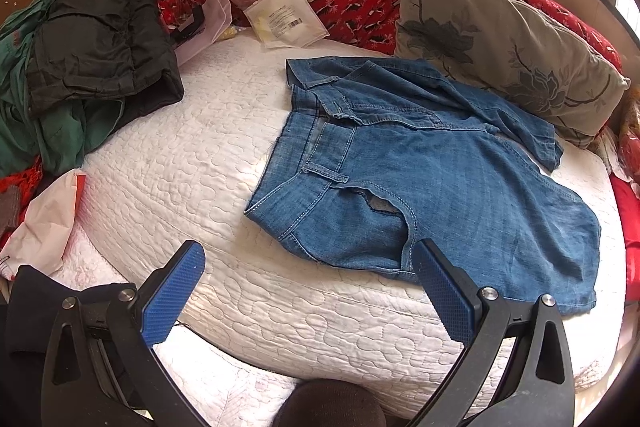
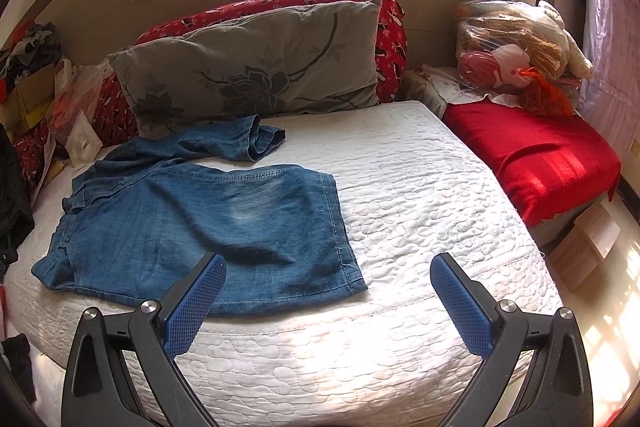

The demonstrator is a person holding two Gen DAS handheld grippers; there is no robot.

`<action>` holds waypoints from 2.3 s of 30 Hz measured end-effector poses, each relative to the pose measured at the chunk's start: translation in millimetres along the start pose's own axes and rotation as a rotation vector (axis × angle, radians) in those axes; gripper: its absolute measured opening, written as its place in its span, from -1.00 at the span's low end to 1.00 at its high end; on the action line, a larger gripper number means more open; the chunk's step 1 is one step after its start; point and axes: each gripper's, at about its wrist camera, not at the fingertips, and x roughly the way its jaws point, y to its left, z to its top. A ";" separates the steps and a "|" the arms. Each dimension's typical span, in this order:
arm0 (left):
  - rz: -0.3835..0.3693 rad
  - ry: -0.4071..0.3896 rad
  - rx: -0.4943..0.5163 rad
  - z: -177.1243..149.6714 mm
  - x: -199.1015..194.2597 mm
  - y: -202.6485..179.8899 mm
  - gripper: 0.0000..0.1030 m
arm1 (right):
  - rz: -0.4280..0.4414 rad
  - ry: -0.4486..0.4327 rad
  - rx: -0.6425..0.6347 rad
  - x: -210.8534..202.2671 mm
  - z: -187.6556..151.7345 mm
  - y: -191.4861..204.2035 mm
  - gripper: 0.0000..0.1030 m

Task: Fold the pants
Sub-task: 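Move both tools toward the blue denim shorts on the bed, then grasp the leg hem with the right tool while the left tool grasps the waistband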

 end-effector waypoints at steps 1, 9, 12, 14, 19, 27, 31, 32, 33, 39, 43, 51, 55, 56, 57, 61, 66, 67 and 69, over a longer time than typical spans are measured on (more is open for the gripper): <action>-0.002 0.002 0.002 0.4 0.8 -1.7 1.00 | 0.000 0.003 0.000 1.4 0.0 0.0 0.99; -0.008 0.025 0.005 6.4 14.1 -7.7 1.00 | -0.001 0.024 -0.013 12.3 4.3 2.4 0.99; -0.003 0.049 0.013 11.8 23.6 -7.8 1.00 | 0.018 0.050 0.003 20.7 8.1 0.2 0.99; -0.009 0.088 0.012 19.5 34.5 -4.0 1.00 | 0.037 0.079 0.022 29.8 11.4 -3.3 1.00; -0.060 0.217 -0.047 54.0 67.3 25.1 1.00 | 0.053 0.142 0.011 54.6 23.2 -10.1 0.99; -0.232 0.423 -0.266 56.5 103.7 75.5 1.00 | 0.075 0.270 0.003 105.9 18.1 -13.1 0.97; -0.340 0.517 -0.344 17.1 115.3 68.7 1.00 | 0.077 0.331 0.073 127.5 0.2 -22.9 0.96; -0.356 0.533 -0.371 7.8 119.5 66.2 1.00 | 0.077 0.346 0.092 131.6 -4.2 -25.5 0.96; -0.375 0.547 -0.396 1.3 124.0 64.3 1.00 | 0.076 0.358 0.109 134.2 -8.5 -27.6 0.97; -0.393 0.565 -0.465 3.5 148.4 46.3 1.00 | 0.074 0.393 0.132 150.7 -22.6 -24.5 0.96; -0.368 0.518 -0.476 19.8 158.4 40.1 1.00 | 0.094 0.416 0.148 166.1 -25.4 -15.9 0.81; -0.255 0.526 -0.455 25.3 160.6 48.1 -0.51 | 0.197 0.389 0.107 162.7 -16.4 -20.6 -0.50; -0.207 0.512 -0.445 15.0 147.8 60.8 -0.63 | 0.262 0.370 0.109 145.4 -18.0 -20.4 -0.65; -0.199 0.504 -0.442 13.3 143.7 63.9 -0.63 | 0.276 0.367 0.107 139.9 -19.5 -19.1 -0.66; -0.192 0.500 -0.439 11.9 140.0 66.1 -0.63 | 0.289 0.366 0.105 134.9 -20.8 -18.1 -0.66; -0.143 0.478 -0.415 10.6 126.0 67.8 -0.63 | 0.336 0.352 0.123 115.8 -25.7 -18.7 -0.66; -0.062 0.439 -0.377 10.5 109.2 68.8 -0.63 | 0.400 0.336 0.185 95.9 -27.7 -26.5 -0.66; -0.013 0.432 -0.373 9.7 106.3 72.2 -0.72 | 0.413 0.335 0.196 92.2 -27.8 -27.0 -0.66; 0.074 0.399 -0.360 8.9 101.8 83.9 -0.73 | 0.439 0.331 0.215 85.8 -28.5 -28.1 -0.66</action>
